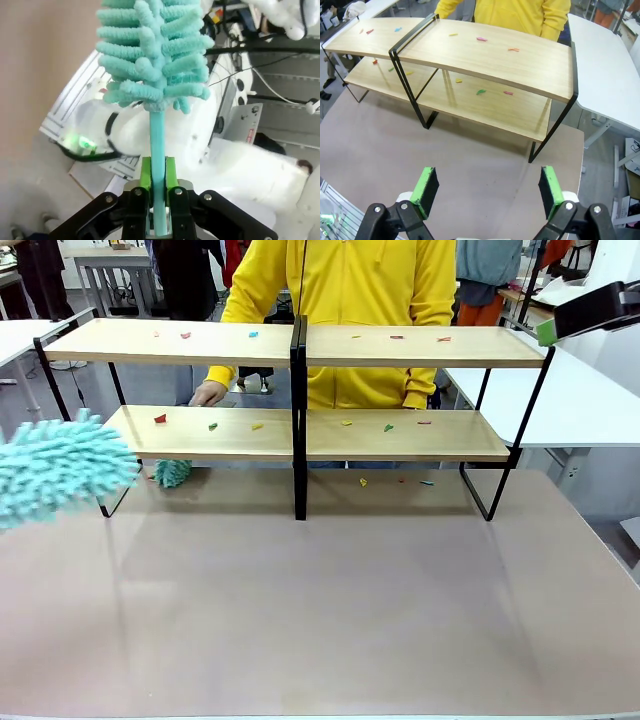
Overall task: Clean the shelves.
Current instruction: Clean a randomly selected level of the Shelf with the Duster.
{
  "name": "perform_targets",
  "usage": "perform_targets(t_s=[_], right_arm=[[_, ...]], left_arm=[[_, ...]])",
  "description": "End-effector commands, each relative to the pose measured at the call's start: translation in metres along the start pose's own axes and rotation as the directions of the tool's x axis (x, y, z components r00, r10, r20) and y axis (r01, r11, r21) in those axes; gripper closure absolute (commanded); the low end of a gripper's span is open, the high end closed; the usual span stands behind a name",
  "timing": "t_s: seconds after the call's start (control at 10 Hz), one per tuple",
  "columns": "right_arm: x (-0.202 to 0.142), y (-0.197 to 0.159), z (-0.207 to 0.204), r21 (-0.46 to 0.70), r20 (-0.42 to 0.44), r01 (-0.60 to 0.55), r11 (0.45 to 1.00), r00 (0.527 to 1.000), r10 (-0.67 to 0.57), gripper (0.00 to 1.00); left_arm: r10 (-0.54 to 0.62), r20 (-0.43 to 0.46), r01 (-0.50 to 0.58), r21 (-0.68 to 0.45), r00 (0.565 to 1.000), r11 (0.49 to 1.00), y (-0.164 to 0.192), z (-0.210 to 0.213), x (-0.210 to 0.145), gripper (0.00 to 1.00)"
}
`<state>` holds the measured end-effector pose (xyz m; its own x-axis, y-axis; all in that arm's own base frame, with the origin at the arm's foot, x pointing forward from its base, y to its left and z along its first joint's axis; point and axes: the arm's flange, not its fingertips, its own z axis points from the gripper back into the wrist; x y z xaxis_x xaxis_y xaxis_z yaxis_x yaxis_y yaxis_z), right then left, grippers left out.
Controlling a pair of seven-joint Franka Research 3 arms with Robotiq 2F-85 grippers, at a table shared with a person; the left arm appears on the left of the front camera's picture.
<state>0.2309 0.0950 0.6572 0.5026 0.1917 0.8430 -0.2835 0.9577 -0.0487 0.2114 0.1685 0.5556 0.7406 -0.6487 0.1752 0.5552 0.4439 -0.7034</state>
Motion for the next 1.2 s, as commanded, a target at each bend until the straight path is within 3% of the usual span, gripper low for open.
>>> perform_targets(t_s=[0.0,0.2,0.4,0.5,0.6,0.7,0.8,0.9,1.0,1.1], right_arm=[[0.001,0.0,0.0,0.002,0.001,0.002,1.0,1.0,-0.002,0.0],[0.001,0.0,0.0,0.002,0.001,0.002,1.0,1.0,-0.002,0.0],[0.001,0.0,0.0,0.002,0.001,0.002,1.0,1.0,-0.002,0.0],[0.001,0.0,0.0,0.002,0.001,0.002,1.0,1.0,-0.002,0.0],[0.001,0.0,0.0,0.002,0.001,0.002,1.0,1.0,-0.002,0.0],[0.001,0.0,0.0,0.002,0.001,0.002,1.0,1.0,-0.002,0.0],[0.001,0.0,0.0,0.002,0.001,0.002,1.0,1.0,-0.002,0.0],[0.001,0.0,0.0,0.002,0.001,0.002,1.0,1.0,-0.002,0.0],[0.001,0.0,0.0,0.002,0.001,0.002,1.0,1.0,-0.002,0.0],[0.001,0.0,0.0,0.002,0.001,0.002,1.0,1.0,-0.002,0.0]], left_arm=[[0.118,0.084,-0.118,0.004,0.99,0.993,-0.003,-0.029,0.044,0.88],[0.17,0.12,-0.172,0.006,0.978,0.985,-0.009,-0.062,0.086,0.88],[0.153,0.116,-0.164,0.095,0.981,0.982,-0.017,-0.096,0.133,0.88],[0.139,0.202,-0.164,0.112,0.969,0.98,-0.022,-0.106,0.168,0.88],[0.215,0.226,-0.231,0.045,0.95,0.972,-0.02,-0.103,0.191,0.88],[0.154,0.135,-0.165,0.08,0.979,0.983,-0.014,-0.093,0.142,0.88],[0.154,0.135,-0.165,0.08,0.979,0.983,-0.014,-0.093,0.142,0.88],[0.17,0.17,-0.186,0.082,0.971,0.979,-0.022,-0.106,0.175,0.88],[0.218,0.326,-0.266,0.111,0.92,0.958,-0.028,-0.111,0.187,0.88],[0.239,0.37,-0.3,0.115,0.898,0.947,-0.036,-0.118,0.215,0.88]])
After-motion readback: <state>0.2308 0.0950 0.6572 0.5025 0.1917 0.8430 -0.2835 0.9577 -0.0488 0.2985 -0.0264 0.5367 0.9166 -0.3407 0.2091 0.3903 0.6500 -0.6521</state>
